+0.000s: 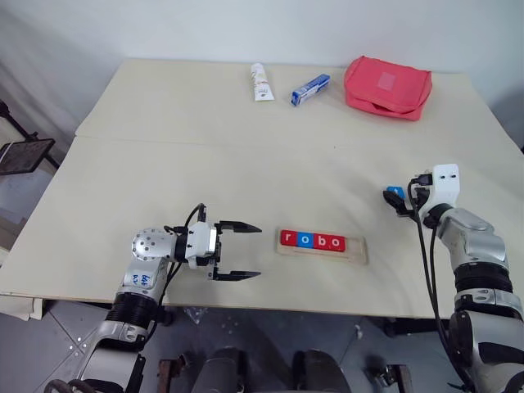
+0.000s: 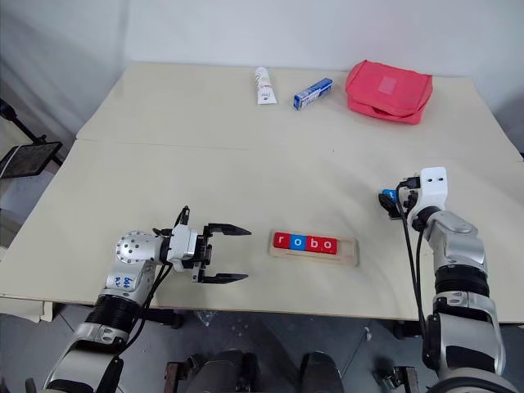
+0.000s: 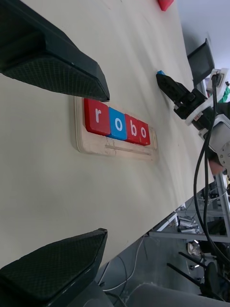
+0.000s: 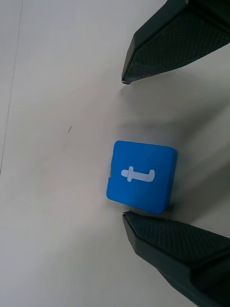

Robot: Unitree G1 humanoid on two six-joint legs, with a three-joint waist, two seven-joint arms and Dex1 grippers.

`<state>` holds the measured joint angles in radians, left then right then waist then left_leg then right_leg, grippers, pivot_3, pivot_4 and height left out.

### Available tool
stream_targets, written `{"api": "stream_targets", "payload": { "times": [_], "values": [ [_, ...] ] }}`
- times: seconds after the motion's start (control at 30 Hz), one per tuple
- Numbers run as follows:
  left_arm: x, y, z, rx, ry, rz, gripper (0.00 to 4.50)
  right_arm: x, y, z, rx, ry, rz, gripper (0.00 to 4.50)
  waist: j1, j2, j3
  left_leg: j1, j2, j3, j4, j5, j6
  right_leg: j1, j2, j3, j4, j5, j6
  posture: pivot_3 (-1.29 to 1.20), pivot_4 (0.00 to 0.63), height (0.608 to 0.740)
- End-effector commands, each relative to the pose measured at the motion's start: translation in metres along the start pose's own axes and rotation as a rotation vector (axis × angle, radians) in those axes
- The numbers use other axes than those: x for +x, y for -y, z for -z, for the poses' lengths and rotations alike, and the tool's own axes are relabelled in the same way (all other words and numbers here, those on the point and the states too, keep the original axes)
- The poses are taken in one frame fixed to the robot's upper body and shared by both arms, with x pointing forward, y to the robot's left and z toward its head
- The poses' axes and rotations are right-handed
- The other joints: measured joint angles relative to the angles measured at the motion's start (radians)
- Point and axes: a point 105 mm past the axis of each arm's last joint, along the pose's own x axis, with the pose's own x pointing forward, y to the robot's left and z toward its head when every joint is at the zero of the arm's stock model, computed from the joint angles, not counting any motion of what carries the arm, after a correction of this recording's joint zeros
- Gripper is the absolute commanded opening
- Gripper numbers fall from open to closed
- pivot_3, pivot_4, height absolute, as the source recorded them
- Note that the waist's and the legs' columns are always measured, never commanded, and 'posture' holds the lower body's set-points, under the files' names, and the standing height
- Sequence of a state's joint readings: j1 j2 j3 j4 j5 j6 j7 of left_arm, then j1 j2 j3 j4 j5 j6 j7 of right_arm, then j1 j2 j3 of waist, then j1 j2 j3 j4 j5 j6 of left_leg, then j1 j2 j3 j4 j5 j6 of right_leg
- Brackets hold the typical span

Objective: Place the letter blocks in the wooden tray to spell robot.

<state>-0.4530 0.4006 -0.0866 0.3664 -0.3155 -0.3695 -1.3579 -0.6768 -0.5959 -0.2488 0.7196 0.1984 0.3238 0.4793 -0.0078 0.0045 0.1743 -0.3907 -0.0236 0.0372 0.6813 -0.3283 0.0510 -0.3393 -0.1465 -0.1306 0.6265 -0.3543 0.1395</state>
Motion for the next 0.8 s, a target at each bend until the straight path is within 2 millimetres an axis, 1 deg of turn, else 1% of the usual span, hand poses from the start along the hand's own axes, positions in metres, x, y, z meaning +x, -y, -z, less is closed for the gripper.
{"api": "stream_targets", "payload": {
  "times": [0.03,0.1,0.17,0.2,0.33,0.37,0.43,0.5,0.53,0.67,0.77,0.8],
  "values": [
    [0.000,-0.003,-0.006,0.026,0.021,-0.011,4.50,0.001,0.001,0.016,0.019,-0.055,0.035,4.30,-0.001,0.000,0.000,0.000,0.000,0.000,0.000,0.000,0.000,0.000,0.000,0.000,0.000,0.000,0.000,0.00,0.150,0.740],
    [0.001,-0.004,-0.006,0.026,0.022,-0.008,4.50,0.001,-0.003,0.017,0.019,-0.050,0.026,3.89,-0.001,0.000,0.000,0.000,0.000,0.000,0.000,0.000,0.000,0.000,0.000,0.000,0.000,0.000,0.000,0.00,0.150,0.740],
    [0.002,-0.004,-0.006,0.026,0.023,-0.006,4.50,0.001,-0.005,0.018,0.010,-0.049,0.020,3.32,-0.001,0.000,0.000,0.001,0.000,0.000,0.000,0.000,0.000,0.001,0.000,0.000,0.000,0.000,0.000,0.00,0.150,0.740],
    [0.002,-0.004,-0.006,0.026,0.025,-0.005,4.50,0.001,-0.006,0.017,0.009,-0.044,0.021,2.93,-0.001,0.000,0.000,0.001,0.000,0.000,0.000,0.000,0.000,0.001,0.000,0.000,0.000,0.000,0.000,0.00,0.150,0.740],
    [0.005,-0.006,-0.007,0.025,0.029,0.002,4.50,0.000,-0.006,0.013,0.011,-0.023,0.035,1.59,0.002,0.000,0.000,0.001,0.000,0.000,0.001,0.000,0.000,0.001,0.000,0.000,0.000,0.000,0.000,0.00,0.150,0.740],
    [0.005,-0.006,-0.007,0.025,0.030,0.004,4.50,-0.001,-0.006,0.009,0.009,-0.007,0.040,1.47,0.003,0.000,0.000,0.000,0.000,0.000,0.001,0.000,0.000,0.001,0.000,0.000,0.000,0.000,0.000,0.00,0.150,0.740],
    [0.005,-0.006,-0.006,0.024,0.032,0.008,4.50,-0.008,-0.007,-0.004,0.017,0.052,0.058,1.48,0.006,0.000,0.000,0.000,0.000,0.000,0.001,0.000,0.000,0.001,0.000,0.001,0.000,0.000,0.000,0.00,0.150,0.740],
    [0.006,-0.007,-0.006,0.023,0.033,0.014,4.50,-0.023,-0.012,-0.016,0.012,0.112,0.078,1.48,0.009,0.000,0.000,0.000,0.000,-0.001,0.000,0.000,0.000,0.000,0.000,0.000,0.000,0.000,0.000,0.00,0.150,0.740],
    [0.006,-0.007,-0.006,0.023,0.034,0.016,4.50,-0.031,-0.015,-0.019,0.009,0.130,0.088,1.48,0.011,0.000,0.000,-0.001,0.000,-0.002,-0.001,0.000,0.000,-0.001,0.000,0.000,0.000,0.000,0.000,0.00,0.150,0.740],
    [0.004,-0.006,-0.004,0.017,0.035,0.027,4.50,-0.066,-0.034,-0.016,0.008,0.142,0.104,1.48,0.009,0.001,0.000,-0.003,-0.001,-0.002,-0.002,0.000,0.000,-0.003,0.000,0.000,0.001,0.000,0.000,0.00,0.150,0.740],
    [0.003,-0.006,-0.004,0.013,0.037,0.037,4.50,-0.094,-0.050,-0.009,0.029,0.131,0.102,1.48,0.010,0.001,0.000,-0.002,-0.001,-0.002,-0.002,0.000,0.000,-0.003,0.000,0.000,0.001,0.000,0.000,0.00,0.150,0.740],
    [0.003,-0.006,-0.003,0.012,0.038,0.039,4.50,-0.099,-0.052,-0.007,0.033,0.123,0.104,1.48,0.010,0.001,0.000,-0.002,-0.001,-0.002,-0.002,0.000,0.000,-0.003,0.000,0.000,0.001,0.000,0.000,0.00,0.150,0.740]
  ]
}}
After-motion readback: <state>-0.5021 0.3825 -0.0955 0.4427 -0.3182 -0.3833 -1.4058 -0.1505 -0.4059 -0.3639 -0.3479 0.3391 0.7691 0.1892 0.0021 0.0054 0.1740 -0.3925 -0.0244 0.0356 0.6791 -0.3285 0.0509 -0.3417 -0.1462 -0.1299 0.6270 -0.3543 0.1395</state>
